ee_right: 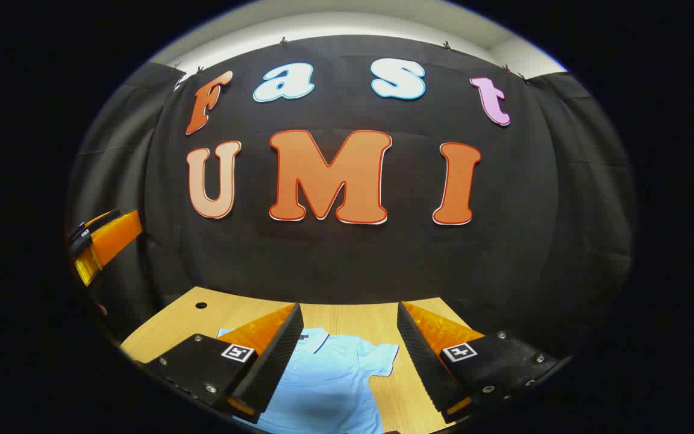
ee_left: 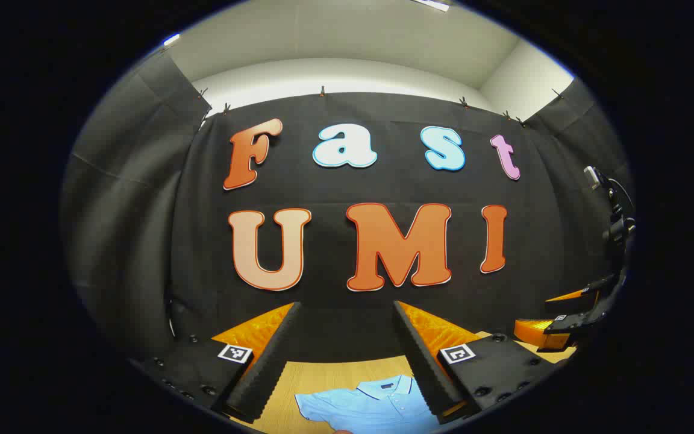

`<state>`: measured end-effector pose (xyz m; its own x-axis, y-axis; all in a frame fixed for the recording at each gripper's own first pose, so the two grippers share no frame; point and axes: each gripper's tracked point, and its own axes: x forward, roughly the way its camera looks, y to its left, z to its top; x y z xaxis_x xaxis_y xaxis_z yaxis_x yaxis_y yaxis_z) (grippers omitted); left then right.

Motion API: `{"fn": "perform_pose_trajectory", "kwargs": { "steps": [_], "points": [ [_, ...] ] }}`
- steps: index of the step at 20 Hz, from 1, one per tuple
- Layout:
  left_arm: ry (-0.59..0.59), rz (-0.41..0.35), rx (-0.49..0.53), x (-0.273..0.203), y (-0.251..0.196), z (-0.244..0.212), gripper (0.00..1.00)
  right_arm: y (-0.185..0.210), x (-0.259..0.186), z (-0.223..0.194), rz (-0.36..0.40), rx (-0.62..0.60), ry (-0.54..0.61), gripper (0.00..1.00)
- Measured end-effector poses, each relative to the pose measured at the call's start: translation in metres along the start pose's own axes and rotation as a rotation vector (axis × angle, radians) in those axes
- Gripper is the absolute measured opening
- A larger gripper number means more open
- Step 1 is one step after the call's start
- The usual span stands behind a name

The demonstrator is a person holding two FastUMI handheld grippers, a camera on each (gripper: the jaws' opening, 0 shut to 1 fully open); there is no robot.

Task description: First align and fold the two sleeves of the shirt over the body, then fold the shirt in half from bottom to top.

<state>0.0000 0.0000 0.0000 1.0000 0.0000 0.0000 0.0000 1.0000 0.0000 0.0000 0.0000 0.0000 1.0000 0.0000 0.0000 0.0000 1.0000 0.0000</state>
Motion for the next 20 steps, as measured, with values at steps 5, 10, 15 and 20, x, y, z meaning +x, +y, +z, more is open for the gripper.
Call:
{"fn": "perform_pose_trajectory", "kwargs": {
  "steps": [5,10,15,20],
  "points": [
    [0.021,-0.038,-0.013,0.0,0.01,-0.008,0.98,0.008,-0.01,-0.003,-0.042,-0.006,0.003,0.98],
    [0.015,-0.027,-0.004,0.002,0.014,-0.007,0.98,0.012,-0.003,-0.008,-0.022,-0.022,0.019,0.98],
    [0.003,0.028,0.003,0.006,0.001,-0.001,0.96,0.002,0.022,-0.011,0.03,-0.031,0.035,0.98],
    [-0.002,0.045,0.052,0.014,-0.013,0.002,0.97,-0.019,0.054,-0.04,0.028,-0.03,0.137,0.98]
  ]
}}
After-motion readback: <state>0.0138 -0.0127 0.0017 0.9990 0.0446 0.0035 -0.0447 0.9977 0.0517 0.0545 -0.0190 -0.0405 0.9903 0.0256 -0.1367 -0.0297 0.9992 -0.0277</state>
